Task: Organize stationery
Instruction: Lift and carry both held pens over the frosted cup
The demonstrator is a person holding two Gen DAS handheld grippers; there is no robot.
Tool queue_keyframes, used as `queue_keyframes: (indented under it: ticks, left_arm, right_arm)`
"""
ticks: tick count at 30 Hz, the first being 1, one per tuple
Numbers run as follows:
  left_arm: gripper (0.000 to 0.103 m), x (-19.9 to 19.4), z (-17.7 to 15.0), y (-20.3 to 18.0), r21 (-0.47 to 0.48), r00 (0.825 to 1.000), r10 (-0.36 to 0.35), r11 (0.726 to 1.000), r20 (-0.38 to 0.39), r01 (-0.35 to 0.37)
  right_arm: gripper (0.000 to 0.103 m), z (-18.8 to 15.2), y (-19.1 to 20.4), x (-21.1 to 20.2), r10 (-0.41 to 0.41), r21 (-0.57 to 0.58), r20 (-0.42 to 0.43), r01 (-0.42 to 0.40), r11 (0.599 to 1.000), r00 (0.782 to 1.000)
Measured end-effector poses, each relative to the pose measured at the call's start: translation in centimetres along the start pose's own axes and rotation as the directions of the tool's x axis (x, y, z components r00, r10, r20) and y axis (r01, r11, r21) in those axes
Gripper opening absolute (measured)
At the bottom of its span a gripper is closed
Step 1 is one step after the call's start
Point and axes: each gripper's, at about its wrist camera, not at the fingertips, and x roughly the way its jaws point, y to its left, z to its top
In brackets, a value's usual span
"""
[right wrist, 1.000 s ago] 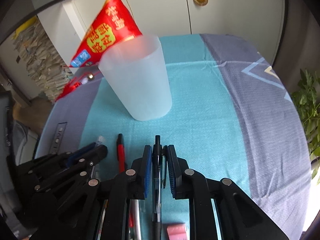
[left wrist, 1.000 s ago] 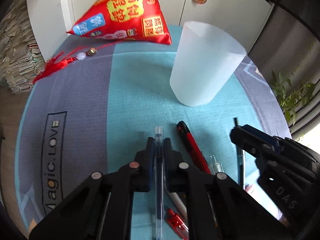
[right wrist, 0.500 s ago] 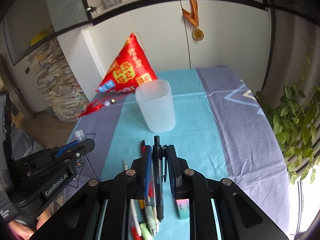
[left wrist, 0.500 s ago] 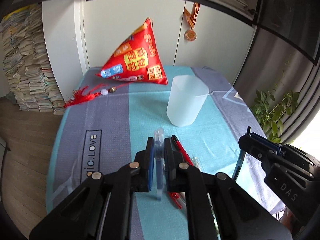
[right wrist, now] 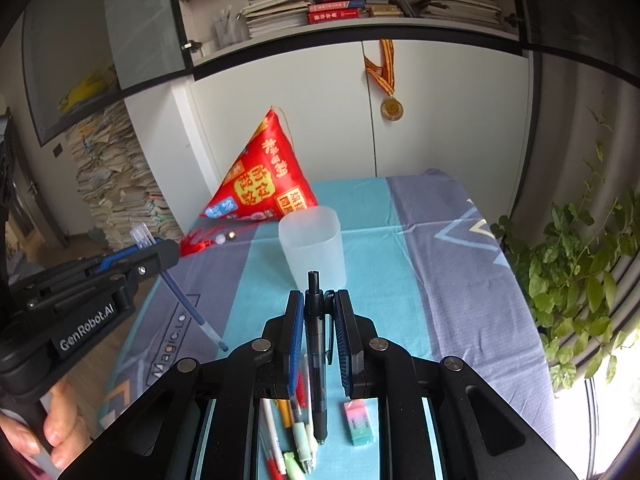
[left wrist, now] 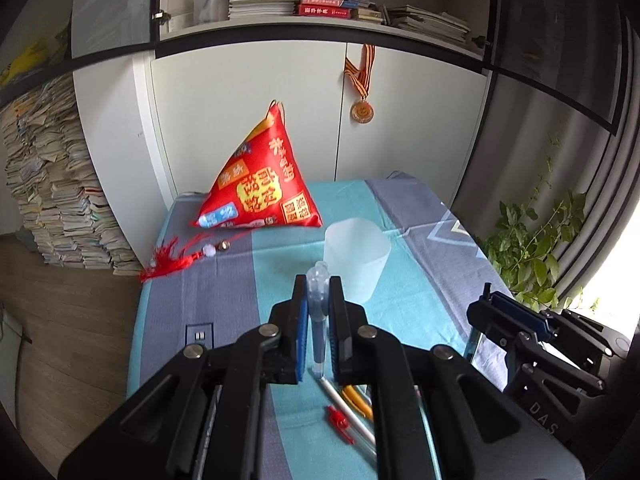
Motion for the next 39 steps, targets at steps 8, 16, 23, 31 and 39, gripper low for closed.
queue_keyframes:
  ticks: [8, 16, 23, 31, 39]
  left_arm:
    - [0.007, 1.6, 4.8, -0.3, 0.002, 0.999, -0.026, 1.000, 0.047, 0.026]
    - [0.007, 4.3, 7.9, -0.7, 0.002, 0.995, -0.060, 0.998, 0.083, 0.060]
    - [0.007, 7.1, 8.7, -1.5, 0.029, 0.994, -0.072, 0.997, 0.081, 0.070]
    - [0.007, 10.2, 7.2, -1.7, 0.047, 0.999, -0.043, 0.998, 0.017, 0.042]
    - [0.008, 10.4, 6.5, -1.6, 0.045, 1.000, -0.019, 0.999, 0.007, 0.019]
  right_arm:
    - [0.017, 2.1, -0.6, 1.5, -0.010, 0.010, 0.022, 0.009, 1.000, 1.000]
    - [0.017, 6.1, -1.6, 4.3, -0.018, 0.041, 0.095, 0.014, 0.999, 0.995]
    - [0.017, 8.5, -2.2, 5.8, -0.005, 0.053, 0.145, -0.003, 0.999, 0.989]
    - [0.017, 9.1, -3.2, 6.3, 0.031, 0.075, 0.194, -0.046, 0.996, 0.980]
    - [0.017, 9.0, -4.2, 6.2, 0.035, 0.099, 0.197, -0.055, 0.994, 0.980]
